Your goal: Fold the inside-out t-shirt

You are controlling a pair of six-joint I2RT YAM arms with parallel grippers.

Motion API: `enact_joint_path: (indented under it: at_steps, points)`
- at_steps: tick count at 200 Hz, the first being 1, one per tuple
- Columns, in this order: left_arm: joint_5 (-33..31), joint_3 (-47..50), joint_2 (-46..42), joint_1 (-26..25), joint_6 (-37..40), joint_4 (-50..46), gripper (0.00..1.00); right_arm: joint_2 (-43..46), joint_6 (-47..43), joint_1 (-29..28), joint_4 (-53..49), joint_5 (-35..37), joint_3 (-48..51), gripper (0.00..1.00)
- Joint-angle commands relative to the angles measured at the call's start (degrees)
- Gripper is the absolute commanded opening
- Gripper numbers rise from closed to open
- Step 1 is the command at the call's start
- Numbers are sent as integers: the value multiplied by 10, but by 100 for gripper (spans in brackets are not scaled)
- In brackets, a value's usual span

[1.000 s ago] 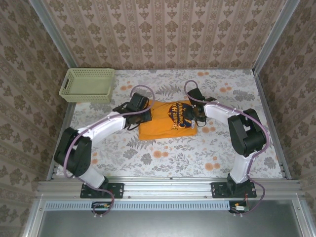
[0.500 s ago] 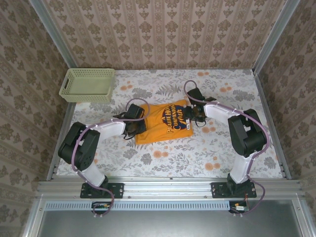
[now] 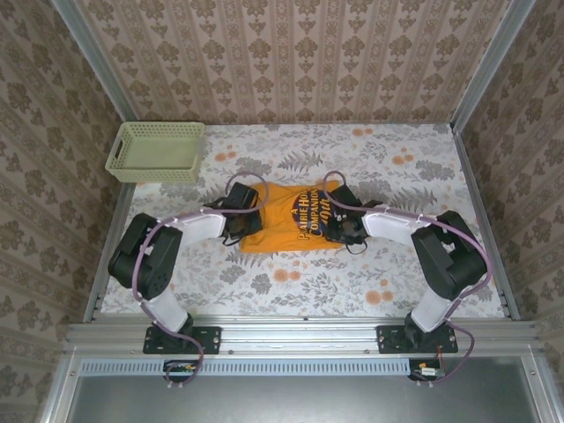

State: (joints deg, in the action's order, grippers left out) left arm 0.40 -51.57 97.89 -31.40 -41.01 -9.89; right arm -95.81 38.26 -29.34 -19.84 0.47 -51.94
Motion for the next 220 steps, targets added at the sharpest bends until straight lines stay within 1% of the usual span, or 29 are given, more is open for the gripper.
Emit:
enact_joint_path:
  at_steps: [1,13,31,38,50,54,69,76,88,96,104,111,127,133,150,166,176,198,220]
  points:
    - [-3,-48,42,5,41,-29,0,48,69,-31,3,31,63,20]
    - [-2,-85,61,5,56,-41,0,78,104,-48,17,39,103,15]
    - [3,-137,87,3,78,-60,0,123,150,-86,36,49,152,15]
    - [4,-157,93,1,88,-68,0,139,162,-101,34,53,160,17]
    - [-4,-189,99,-4,105,-94,0,156,172,-120,22,58,165,28]
    - [-8,-198,98,-6,111,-105,2,180,173,-124,16,60,164,31]
    - [-38,-220,84,-13,127,-146,11,217,162,-128,-22,71,149,43]
    - [-58,-224,71,-16,128,-167,17,232,148,-127,-49,86,134,50]
    - [-96,-220,40,-18,118,-206,29,256,116,-124,-93,125,103,58]
    - [-123,-207,12,-18,100,-229,40,263,86,-113,-105,139,82,62]
    - [-139,-183,-21,-18,82,-235,44,259,52,-92,-105,132,61,63]
    - [-139,-154,-53,-18,67,-227,48,249,29,-70,-101,117,45,63]
    - [-120,-89,-110,-19,34,-197,57,192,-30,-15,-77,56,-9,63]
    - [-109,-70,-123,-21,22,-187,58,167,-49,0,-72,43,-34,63]
    - [-82,-29,-139,-34,-9,-149,58,57,-94,27,-68,22,-124,63]
    - [-66,-9,-127,-50,-26,-112,58,-40,-127,38,-74,-8,-220,61]
    - [-49,-4,-110,-51,-36,-97,59,-95,-148,41,-75,-30,-278,61]
    - [-24,1,-73,-38,-46,-60,63,-203,-180,41,-102,-50,-399,61]
    - [-9,-3,-43,-26,-36,-32,63,-279,-197,39,-130,-68,-483,57]
